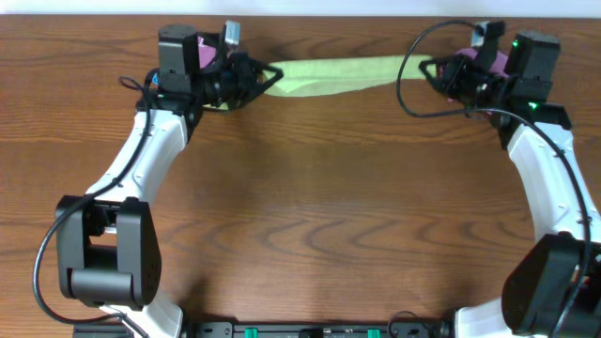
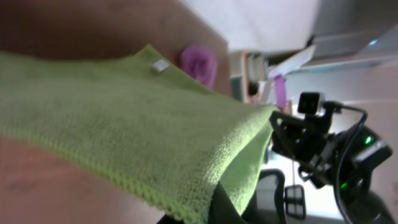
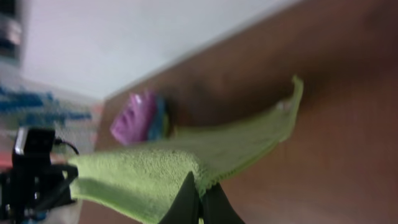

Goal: Fold the cloth
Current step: 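Lift the cloth with both grippers and stretch it apart, then lay the cloth down and fold the held edge over toward the front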

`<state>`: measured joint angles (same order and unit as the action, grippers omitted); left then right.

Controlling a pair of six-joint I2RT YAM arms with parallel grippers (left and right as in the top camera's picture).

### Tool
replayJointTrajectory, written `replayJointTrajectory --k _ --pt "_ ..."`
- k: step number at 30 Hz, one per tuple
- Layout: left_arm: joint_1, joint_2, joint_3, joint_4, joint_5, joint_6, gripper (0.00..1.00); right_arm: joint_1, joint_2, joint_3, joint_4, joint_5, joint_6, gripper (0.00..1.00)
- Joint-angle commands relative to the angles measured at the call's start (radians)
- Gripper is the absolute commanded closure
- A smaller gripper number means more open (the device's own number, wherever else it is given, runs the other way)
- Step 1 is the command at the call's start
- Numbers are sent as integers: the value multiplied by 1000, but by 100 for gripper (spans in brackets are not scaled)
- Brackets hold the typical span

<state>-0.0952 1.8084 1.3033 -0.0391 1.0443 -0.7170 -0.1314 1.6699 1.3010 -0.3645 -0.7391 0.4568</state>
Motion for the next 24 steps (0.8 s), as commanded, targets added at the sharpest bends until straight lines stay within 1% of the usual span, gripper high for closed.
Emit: replayJointTrajectory --k 1,4,10,13,17,19,22,24 --pt "46 10 10 -121 29 213 94 0 2 8 -111 28 -170 99" --pt "56 10 10 -278 29 342 94 3 0 8 -249 63 -249 99" --pt "47 10 10 -510 29 493 94 9 0 8 -451 98 -354 99" --pt "41 10 8 -647 18 595 94 15 0 4 -538 135 -395 98" --pt "40 10 1 -792 18 719 94 17 -9 -31 -575 141 -414 98" --pt "39 10 -14 -856 6 766 94 17 -32 -88 -567 140 -422 98" --pt "33 10 -37 -908 -16 799 94 17 -87 -190 -536 140 -433 99" --pt "25 9 -56 -923 -24 801 94 17 -141 -272 -500 140 -431 98"
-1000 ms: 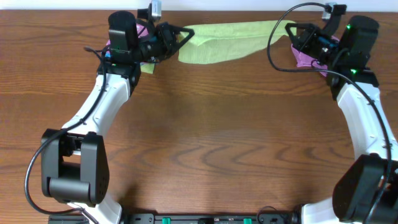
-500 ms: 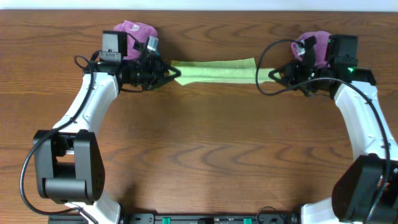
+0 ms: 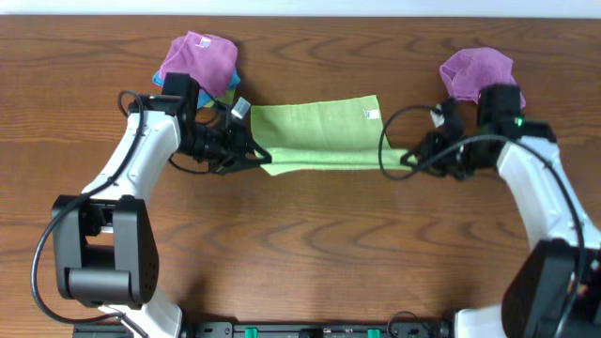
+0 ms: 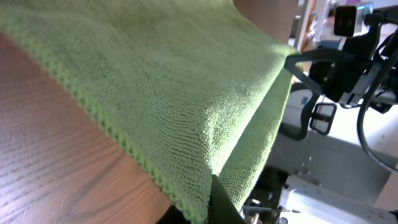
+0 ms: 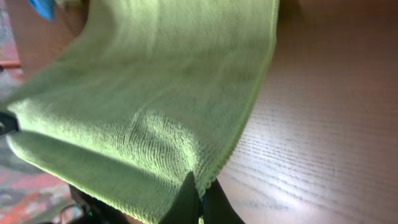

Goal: Fold the cloth
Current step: 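Lay the cloth down and fold the held edge over toward the front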

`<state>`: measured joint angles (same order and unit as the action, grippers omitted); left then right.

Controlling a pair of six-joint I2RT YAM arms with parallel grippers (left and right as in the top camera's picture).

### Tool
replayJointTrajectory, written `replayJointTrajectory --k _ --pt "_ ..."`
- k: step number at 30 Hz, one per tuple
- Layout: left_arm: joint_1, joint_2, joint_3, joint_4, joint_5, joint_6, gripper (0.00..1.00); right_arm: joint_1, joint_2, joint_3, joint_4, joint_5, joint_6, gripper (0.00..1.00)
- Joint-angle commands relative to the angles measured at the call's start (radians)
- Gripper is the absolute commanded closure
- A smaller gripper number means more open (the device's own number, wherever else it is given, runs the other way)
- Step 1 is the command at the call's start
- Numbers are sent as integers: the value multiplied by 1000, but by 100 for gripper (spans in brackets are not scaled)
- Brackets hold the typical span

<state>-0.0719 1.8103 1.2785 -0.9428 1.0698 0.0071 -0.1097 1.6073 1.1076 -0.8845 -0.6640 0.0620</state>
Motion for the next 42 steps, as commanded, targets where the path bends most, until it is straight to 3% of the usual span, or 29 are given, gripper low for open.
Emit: replayJointTrajectory --k 1,14,19,24,29,37,42 --pt "-2 7 -41 -23 -51 77 94 -5 -105 -115 35 63 -33 99" --pt "-69 7 -281 -24 -56 108 94 -5 -381 -452 49 66 31 98" --pt "-69 6 -328 -26 -55 121 94 -5 -415 -488 37 74 31 99" --pt "-63 -13 -327 11 -16 109 94 -5 -430 -488 127 100 59 98" --pt "-44 -50 -327 104 -15 8 94 -5 -429 -488 278 115 114 99" --pt "-27 -66 -327 442 -100 -303 94 29 -409 -488 502 186 214 99" --pt "-27 -66 -327 582 -152 -406 94 92 -335 -488 624 243 261 99"
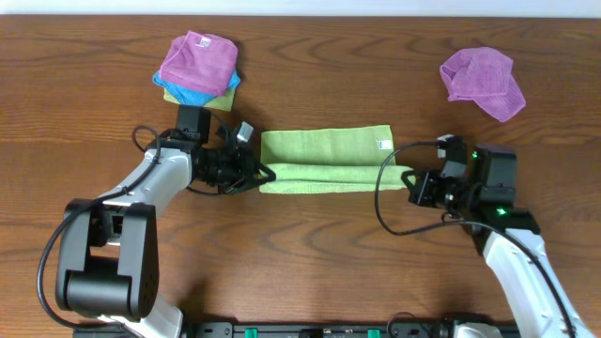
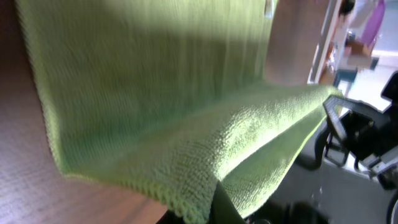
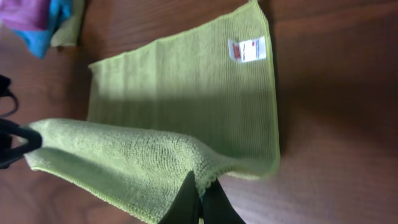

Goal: Fold the cloth
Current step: 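Lay the cloth down and fold the held edge over toward the front, then press the folded strip flat and open both grippers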

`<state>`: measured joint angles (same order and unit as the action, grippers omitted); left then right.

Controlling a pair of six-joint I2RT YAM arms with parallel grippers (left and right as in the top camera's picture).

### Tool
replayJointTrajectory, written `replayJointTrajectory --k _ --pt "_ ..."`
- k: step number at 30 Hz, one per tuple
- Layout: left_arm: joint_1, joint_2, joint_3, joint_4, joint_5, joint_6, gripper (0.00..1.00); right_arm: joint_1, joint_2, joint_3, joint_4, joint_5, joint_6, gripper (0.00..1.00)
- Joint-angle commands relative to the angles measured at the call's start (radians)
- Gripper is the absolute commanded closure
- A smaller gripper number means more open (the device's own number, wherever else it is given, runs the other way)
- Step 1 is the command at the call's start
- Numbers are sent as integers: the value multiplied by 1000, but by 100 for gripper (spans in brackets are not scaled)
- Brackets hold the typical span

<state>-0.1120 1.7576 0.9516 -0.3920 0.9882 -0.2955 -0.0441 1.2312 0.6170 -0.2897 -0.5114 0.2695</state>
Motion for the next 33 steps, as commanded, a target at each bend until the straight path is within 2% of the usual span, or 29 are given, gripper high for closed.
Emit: replayJointTrajectory --k 1,10,17,26,33 --pt "12 -13 0 58 -92 -125 94 36 60 3 55 97 57 99" --pt "-11 -12 0 261 -245 -229 94 63 230 4 274 134 98 99" --pt "-29 -5 0 333 -369 -259 94 64 288 24 359 159 105 98" --pt "-28 101 1 503 -370 -319 94 65 339 77 369 208 104 98" --pt "-28 147 10 553 -394 -334 94 66 417 104 410 220 112 98"
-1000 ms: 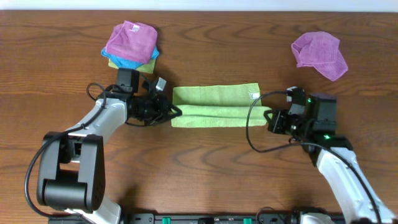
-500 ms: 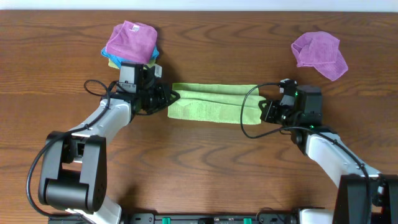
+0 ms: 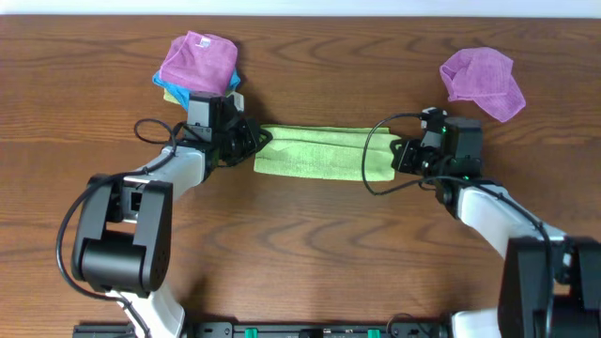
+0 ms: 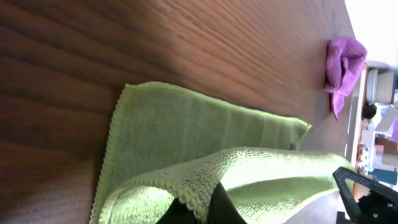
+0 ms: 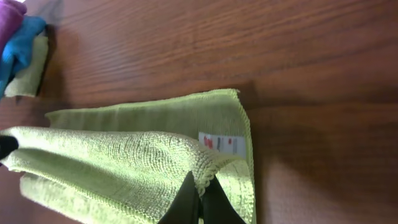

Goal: Fold the cloth
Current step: 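Press the folded strip flat and open both grippers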

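The green cloth (image 3: 315, 153) lies as a long narrow band across the table's far middle, doubled over on itself. My left gripper (image 3: 255, 145) is shut on the cloth's left corner, which shows pinched between the black fingers (image 4: 217, 202) over the lower layer (image 4: 186, 134). My right gripper (image 3: 392, 153) is shut on the right corner; the folded-over edge (image 5: 205, 163) sits in its jaws, just above the lower layer with its white label (image 5: 222, 144).
A stack of purple, blue and yellow-green cloths (image 3: 197, 66) sits at the far left, just behind the left wrist. A crumpled purple cloth (image 3: 481, 80) lies at the far right. Bare wooden table (image 3: 310, 253) fills the near half.
Both grippers have moved toward the far edge with the held corners. The near flap now lies over the far half, and the cloth is a narrower band.
Both grippers held the cloth stretched between them at the far edge. Then it was lower and nearer, its far part lying on the table. Then the far half lay flat with the near edge held up. Now that edge lies folded over the far half.
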`<state>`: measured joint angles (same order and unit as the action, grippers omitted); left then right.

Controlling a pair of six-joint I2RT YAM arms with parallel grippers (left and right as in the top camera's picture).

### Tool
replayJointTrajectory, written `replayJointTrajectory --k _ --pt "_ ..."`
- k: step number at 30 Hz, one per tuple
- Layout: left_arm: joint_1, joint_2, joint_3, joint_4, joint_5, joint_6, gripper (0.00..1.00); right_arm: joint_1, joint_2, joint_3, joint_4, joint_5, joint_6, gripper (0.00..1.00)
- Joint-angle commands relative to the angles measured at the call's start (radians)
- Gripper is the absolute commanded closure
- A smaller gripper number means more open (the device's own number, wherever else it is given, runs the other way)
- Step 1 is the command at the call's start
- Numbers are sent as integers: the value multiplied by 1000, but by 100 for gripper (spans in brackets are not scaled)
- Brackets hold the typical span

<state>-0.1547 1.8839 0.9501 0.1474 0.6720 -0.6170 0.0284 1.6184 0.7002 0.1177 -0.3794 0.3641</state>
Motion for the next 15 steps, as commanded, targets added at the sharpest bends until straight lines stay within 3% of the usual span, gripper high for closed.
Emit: replayJointTrajectory --k 1,15 --pt "15 26 12 19 -79 -16 94 -6 41 25 5 88 17 98" --pt "15 78 15 60 -106 -34 94 68 102 37 84 174 17 98"
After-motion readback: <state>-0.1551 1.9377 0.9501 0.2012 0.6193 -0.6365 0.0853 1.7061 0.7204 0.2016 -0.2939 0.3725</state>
